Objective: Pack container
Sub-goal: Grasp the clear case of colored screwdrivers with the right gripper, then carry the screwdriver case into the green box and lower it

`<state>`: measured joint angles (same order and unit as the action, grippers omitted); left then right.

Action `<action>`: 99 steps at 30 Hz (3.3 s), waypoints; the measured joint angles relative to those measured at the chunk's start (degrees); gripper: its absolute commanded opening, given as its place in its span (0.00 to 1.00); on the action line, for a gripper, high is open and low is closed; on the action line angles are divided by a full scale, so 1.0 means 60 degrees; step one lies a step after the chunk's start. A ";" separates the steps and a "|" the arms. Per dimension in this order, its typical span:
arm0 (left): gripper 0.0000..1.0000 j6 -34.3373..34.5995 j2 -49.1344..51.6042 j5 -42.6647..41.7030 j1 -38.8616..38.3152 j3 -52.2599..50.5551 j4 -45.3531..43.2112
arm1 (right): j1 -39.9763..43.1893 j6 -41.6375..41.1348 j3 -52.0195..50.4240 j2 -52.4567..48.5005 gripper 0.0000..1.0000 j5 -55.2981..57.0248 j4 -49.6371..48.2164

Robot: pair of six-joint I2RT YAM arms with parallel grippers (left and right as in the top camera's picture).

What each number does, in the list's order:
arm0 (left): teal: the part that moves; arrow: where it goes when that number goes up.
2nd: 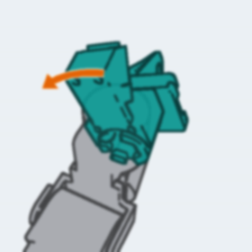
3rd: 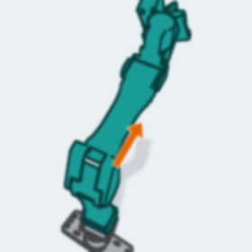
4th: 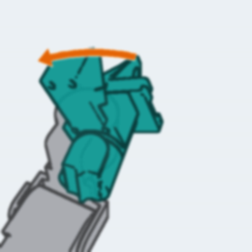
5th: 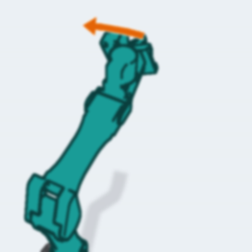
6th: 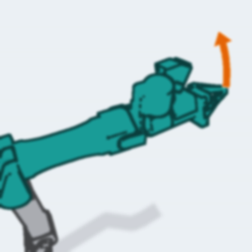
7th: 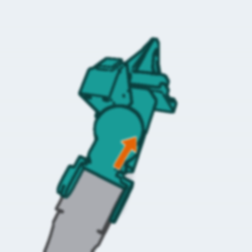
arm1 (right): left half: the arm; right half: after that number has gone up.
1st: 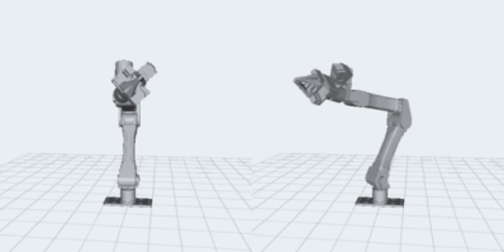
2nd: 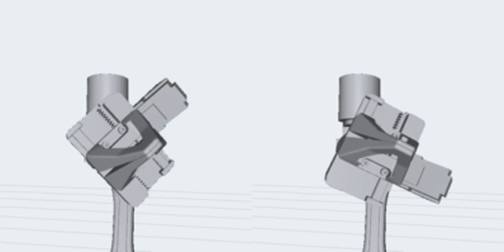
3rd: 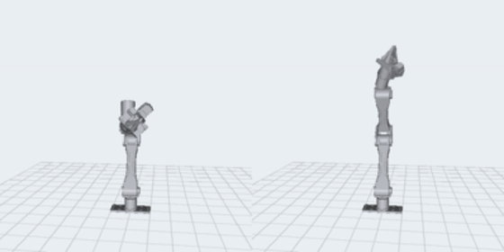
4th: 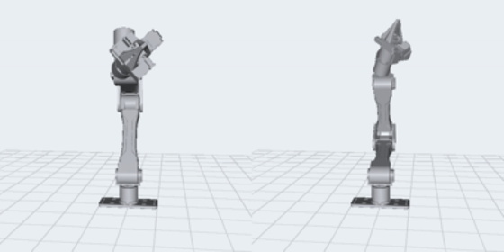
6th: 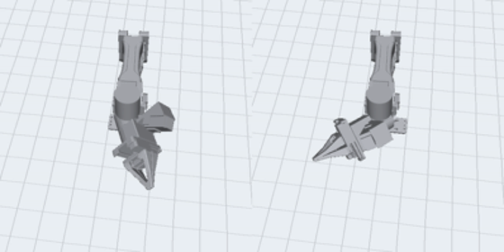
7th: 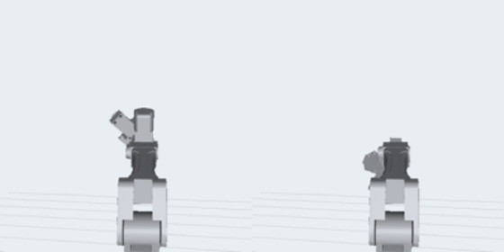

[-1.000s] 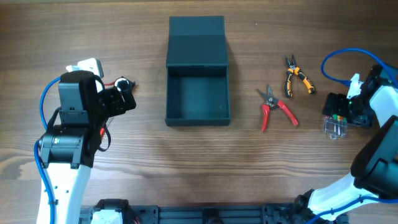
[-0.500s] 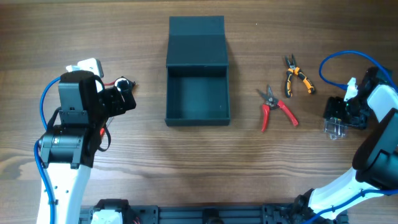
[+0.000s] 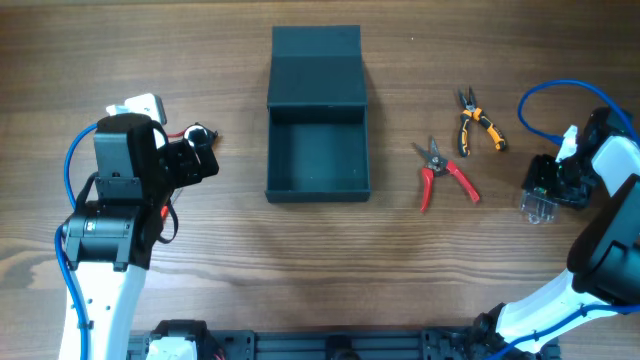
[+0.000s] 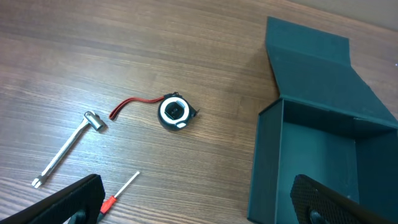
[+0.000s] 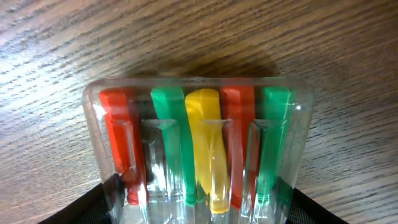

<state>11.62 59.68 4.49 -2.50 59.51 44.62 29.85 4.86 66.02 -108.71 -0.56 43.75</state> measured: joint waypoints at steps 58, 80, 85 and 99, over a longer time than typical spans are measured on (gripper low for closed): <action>1.00 -0.0004 0.0004 0.0004 0.0000 0.0000 0.0025 | -1.0717 0.3045 0.0022 -0.0903 0.04 -0.2907 -0.8196; 1.00 0.0000 0.0004 0.0004 0.0000 0.0000 0.0022 | -1.0324 0.4390 0.1639 0.0178 0.04 -0.1902 -0.2630; 1.00 0.0000 0.0004 0.0004 0.0000 0.0000 0.0025 | -1.0324 0.4743 0.2277 0.0178 0.04 -0.1581 -0.1931; 1.00 0.0000 0.0004 0.0004 0.0000 0.0000 0.0025 | -1.0324 0.8120 0.2280 0.0178 0.04 -0.1541 -0.1472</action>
<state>11.62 59.70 4.51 -2.50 59.51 44.77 -32.10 53.58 79.70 -107.63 -9.80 34.92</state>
